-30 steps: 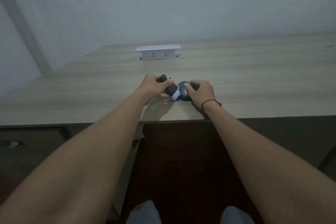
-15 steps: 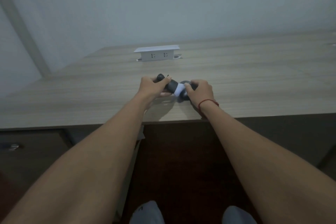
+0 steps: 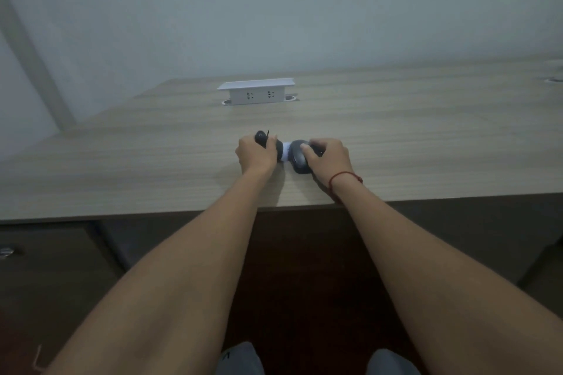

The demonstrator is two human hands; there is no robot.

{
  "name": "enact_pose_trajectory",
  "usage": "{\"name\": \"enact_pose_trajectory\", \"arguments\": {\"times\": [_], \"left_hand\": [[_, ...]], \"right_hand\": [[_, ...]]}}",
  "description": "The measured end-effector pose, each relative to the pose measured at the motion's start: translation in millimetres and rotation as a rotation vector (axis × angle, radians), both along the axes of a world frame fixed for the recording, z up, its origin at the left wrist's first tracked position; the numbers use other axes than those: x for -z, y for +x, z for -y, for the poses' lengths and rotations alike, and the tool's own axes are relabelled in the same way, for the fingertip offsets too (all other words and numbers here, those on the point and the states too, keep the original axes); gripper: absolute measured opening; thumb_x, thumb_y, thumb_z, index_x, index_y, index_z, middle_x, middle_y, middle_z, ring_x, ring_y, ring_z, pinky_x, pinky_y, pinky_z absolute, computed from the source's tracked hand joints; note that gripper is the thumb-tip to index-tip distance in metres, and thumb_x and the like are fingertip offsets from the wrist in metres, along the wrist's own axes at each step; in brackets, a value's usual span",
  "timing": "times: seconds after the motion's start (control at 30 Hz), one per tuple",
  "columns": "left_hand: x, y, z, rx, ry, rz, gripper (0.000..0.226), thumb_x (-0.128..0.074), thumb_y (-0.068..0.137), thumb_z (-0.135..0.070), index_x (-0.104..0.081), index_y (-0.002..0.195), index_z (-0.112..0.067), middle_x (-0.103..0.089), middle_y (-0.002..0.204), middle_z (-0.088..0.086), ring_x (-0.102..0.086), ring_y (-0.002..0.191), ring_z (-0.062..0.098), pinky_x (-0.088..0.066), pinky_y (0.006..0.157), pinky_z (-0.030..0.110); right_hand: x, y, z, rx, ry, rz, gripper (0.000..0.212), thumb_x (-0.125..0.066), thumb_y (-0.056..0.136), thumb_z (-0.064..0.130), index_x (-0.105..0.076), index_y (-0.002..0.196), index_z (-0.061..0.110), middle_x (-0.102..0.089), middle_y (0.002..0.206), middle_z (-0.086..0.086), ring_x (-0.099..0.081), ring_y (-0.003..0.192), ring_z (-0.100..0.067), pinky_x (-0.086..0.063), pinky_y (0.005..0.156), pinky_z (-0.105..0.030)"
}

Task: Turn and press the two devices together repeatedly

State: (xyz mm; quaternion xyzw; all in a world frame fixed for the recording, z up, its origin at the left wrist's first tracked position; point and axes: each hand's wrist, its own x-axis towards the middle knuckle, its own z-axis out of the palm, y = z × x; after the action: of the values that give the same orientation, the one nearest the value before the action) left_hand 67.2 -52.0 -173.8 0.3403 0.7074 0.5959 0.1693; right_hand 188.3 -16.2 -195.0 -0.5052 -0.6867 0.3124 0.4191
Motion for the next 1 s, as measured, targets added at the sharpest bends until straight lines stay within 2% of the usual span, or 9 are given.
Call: {"name": "enact_pose_trajectory", "arguments": {"times": [0.1, 0.23, 0.43, 0.5, 0.63, 0.73, 0.83, 0.9, 1.0], "left_hand": [[1.5, -10.2, 5.3, 0.185, -0.007, 0.112, 0.022, -0.072, 0.085, -0.023, -0.066, 0.089, -0.002, -0.071, 0.096, 0.018, -0.072, 0.086, 0.031, -0.063, 0.074, 0.045], [-9.2, -19.1, 19.2, 0.343, -0.013, 0.233, 0.014, -0.072, 0.086, -0.010, -0.062, 0.086, 0.000, -0.069, 0.086, 0.018, -0.071, 0.073, 0.027, -0.062, 0.055, 0.031], [-5.1, -3.2, 7.9, 0.118, 0.038, 0.090, 0.036, -0.074, 0.083, -0.027, -0.069, 0.107, -0.001, -0.071, 0.104, 0.013, -0.071, 0.092, 0.027, -0.063, 0.077, 0.040], [-3.0, -6.2, 6.7, 0.144, 0.013, 0.111, 0.033, -0.074, 0.083, -0.029, -0.069, 0.102, -0.002, -0.073, 0.100, 0.014, -0.073, 0.089, 0.027, -0.062, 0.080, 0.040], [-0.7, -16.7, 7.3, 0.172, 0.022, 0.198, 0.027, -0.075, 0.084, -0.023, -0.067, 0.098, -0.002, -0.073, 0.097, 0.017, -0.074, 0.084, 0.028, -0.062, 0.079, 0.043], [-3.0, -10.1, 8.2, 0.093, 0.014, 0.059, 0.037, -0.075, 0.080, -0.030, -0.068, 0.106, -0.004, -0.072, 0.104, 0.013, -0.071, 0.093, 0.028, -0.060, 0.084, 0.043], [-9.0, -8.7, 5.9, 0.065, 0.002, -0.144, 0.031, -0.071, 0.086, -0.028, -0.069, 0.105, -0.003, -0.068, 0.098, 0.007, -0.067, 0.091, 0.024, -0.059, 0.086, 0.041], [-15.5, -12.4, 8.4, 0.017, 0.010, -0.234, 0.030, -0.069, 0.088, -0.029, -0.071, 0.102, -0.003, -0.066, 0.094, 0.010, -0.066, 0.090, 0.025, -0.057, 0.087, 0.041], [-21.3, -25.2, 10.5, -0.042, 0.114, -0.189, 0.030, -0.067, 0.089, -0.031, -0.070, 0.102, -0.004, -0.069, 0.102, 0.016, -0.068, 0.094, 0.030, -0.060, 0.082, 0.045]], "right_hand": [[-2.1, -1.8, -3.3, 0.048, -0.001, 0.004, 0.041, -0.058, 0.087, 0.039, -0.061, 0.122, 0.017, -0.065, 0.123, -0.008, -0.060, 0.112, -0.028, -0.049, 0.095, -0.046], [-4.0, -2.6, -1.7, 0.057, 0.002, 0.018, 0.038, -0.056, 0.089, 0.037, -0.062, 0.119, 0.014, -0.065, 0.122, -0.011, -0.059, 0.113, -0.031, -0.048, 0.096, -0.046], [-1.5, -0.5, 2.1, 0.029, 0.020, 0.019, 0.041, -0.058, 0.089, 0.036, -0.061, 0.123, 0.013, -0.065, 0.121, -0.009, -0.060, 0.110, -0.027, -0.049, 0.094, -0.040], [-2.4, 0.1, 2.3, 0.038, 0.011, 0.015, 0.040, -0.057, 0.090, 0.036, -0.060, 0.123, 0.013, -0.065, 0.121, -0.010, -0.060, 0.110, -0.027, -0.049, 0.094, -0.042], [-1.4, -0.3, 3.9, 0.025, 0.007, 0.042, 0.046, -0.060, 0.084, 0.043, -0.060, 0.121, 0.015, -0.065, 0.119, -0.007, -0.060, 0.109, -0.026, -0.049, 0.093, -0.042], [-1.0, -2.0, 9.2, 0.006, 0.007, 0.089, 0.061, -0.067, 0.072, 0.056, -0.055, 0.119, 0.018, -0.062, 0.112, -0.001, -0.059, 0.103, -0.022, -0.051, 0.089, -0.041], [-2.3, -2.1, 13.4, -0.016, 0.032, 0.187, 0.074, -0.071, 0.055, 0.066, -0.052, 0.112, 0.021, -0.058, 0.104, 0.003, -0.057, 0.096, -0.019, -0.053, 0.084, -0.040], [-4.0, -1.8, 14.7, -0.036, 0.040, 0.237, 0.078, -0.072, 0.052, 0.064, -0.051, 0.114, 0.022, -0.057, 0.111, 0.001, -0.055, 0.100, -0.021, -0.052, 0.086, -0.042], [-6.1, 2.5, 11.0, -0.094, 0.018, 0.256, 0.072, -0.075, 0.060, 0.049, -0.050, 0.122, 0.023, -0.055, 0.121, -0.001, -0.053, 0.110, -0.022, -0.048, 0.094, -0.045]]}}
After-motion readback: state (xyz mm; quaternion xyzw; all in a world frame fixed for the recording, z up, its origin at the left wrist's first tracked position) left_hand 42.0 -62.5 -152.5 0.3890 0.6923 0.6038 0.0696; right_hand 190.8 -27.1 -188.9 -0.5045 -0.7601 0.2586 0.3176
